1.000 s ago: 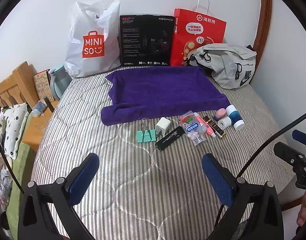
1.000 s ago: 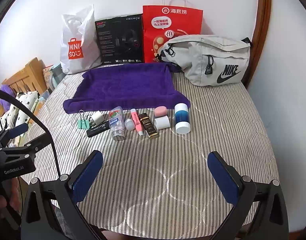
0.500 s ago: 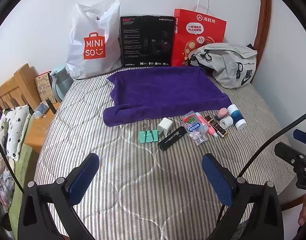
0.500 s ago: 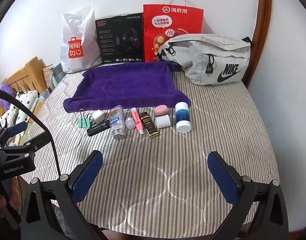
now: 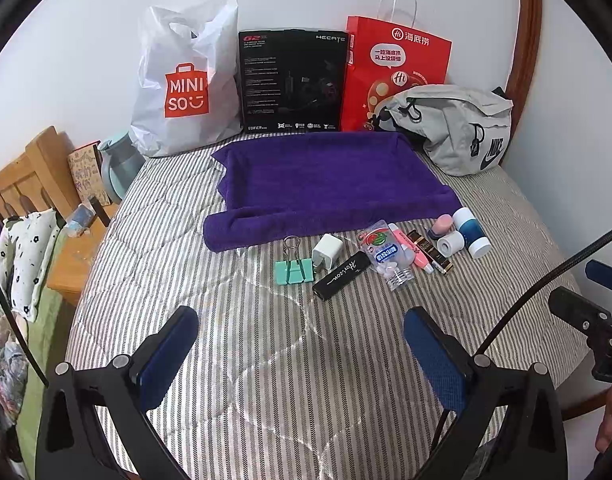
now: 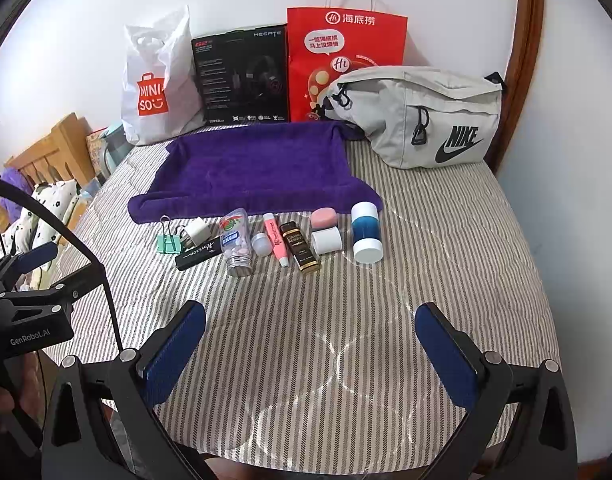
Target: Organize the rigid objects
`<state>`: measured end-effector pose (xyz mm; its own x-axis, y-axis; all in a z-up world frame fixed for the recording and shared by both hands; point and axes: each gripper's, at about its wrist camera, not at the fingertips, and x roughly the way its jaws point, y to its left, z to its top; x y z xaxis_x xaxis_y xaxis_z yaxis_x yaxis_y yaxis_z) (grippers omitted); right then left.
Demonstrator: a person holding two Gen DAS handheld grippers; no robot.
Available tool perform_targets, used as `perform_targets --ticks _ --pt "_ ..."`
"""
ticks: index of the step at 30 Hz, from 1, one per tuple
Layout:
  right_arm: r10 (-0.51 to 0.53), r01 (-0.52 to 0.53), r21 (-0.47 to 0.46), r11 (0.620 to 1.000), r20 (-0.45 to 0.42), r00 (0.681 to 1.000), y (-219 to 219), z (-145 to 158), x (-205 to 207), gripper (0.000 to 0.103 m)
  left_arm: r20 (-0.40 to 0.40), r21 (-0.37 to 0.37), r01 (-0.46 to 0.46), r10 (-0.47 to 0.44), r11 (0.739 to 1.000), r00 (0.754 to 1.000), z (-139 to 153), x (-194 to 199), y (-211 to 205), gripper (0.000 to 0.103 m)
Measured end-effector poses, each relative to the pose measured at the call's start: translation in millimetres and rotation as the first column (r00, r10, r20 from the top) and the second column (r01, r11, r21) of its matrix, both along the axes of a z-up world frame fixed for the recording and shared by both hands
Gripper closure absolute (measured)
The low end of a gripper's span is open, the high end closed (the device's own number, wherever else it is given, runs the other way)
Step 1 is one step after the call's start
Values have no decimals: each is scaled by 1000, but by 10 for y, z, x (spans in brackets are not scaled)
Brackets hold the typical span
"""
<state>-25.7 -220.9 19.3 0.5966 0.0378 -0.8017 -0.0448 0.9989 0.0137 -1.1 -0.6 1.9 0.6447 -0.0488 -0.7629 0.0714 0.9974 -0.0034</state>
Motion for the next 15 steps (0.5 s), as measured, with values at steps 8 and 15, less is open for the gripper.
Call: perform_targets --ticks 8,15 --pt "1 -1 1 1000 2 1000 -8 5 -9 0 1 -4 -1 1 1000 1000 4 5 -4 0" --pt "3 -3 1 1000 -2 1000 -1 12 -15 0 -1 -16 -5 5 1000 1000 17 7 8 0"
